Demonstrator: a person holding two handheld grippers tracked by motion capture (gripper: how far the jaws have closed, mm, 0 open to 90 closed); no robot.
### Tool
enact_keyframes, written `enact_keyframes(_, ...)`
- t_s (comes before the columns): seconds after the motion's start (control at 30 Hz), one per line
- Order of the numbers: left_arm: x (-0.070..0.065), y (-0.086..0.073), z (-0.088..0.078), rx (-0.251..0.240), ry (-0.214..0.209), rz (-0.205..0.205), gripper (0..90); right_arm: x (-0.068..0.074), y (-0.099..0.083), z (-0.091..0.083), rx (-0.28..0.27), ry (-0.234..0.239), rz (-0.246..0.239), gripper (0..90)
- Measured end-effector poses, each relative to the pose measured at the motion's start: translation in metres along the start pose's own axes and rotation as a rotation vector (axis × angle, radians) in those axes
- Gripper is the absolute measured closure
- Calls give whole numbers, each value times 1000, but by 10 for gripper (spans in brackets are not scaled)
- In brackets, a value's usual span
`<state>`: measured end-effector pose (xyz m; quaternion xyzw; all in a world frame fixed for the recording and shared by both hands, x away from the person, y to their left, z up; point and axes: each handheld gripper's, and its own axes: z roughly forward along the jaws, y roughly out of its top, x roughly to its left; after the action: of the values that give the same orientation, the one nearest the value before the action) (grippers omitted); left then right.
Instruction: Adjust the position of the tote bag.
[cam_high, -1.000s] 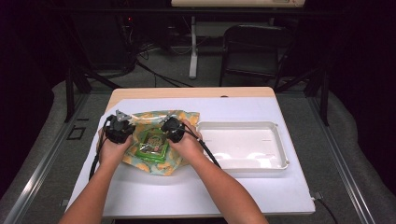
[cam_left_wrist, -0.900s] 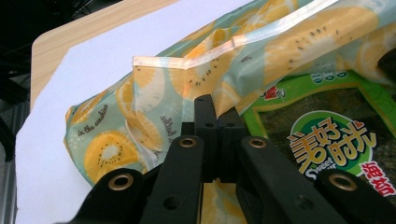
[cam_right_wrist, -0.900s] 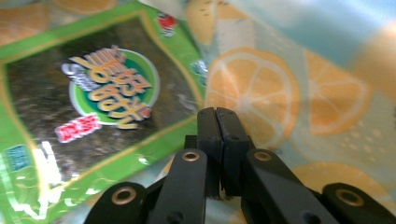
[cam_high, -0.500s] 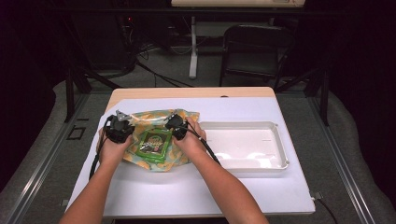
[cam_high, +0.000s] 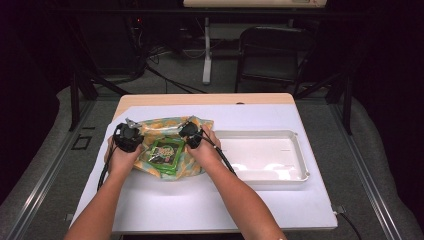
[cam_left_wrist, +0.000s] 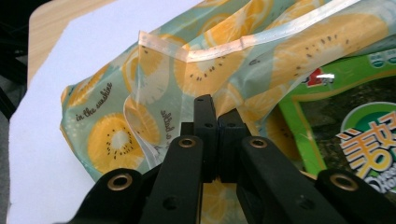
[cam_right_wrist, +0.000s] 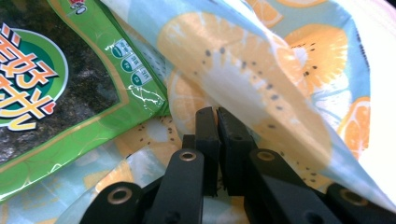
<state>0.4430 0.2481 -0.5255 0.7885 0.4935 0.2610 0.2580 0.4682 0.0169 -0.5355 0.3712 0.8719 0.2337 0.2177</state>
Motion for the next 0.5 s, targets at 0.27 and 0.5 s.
enact_keyframes(0.27,3,-2,14,38,-9,-23,895,-6,0,8,3,55,59,872)
enact_keyframes(0.5,4,-5,26,80,-19,-25,895,-7,0,14,17,65,65,873)
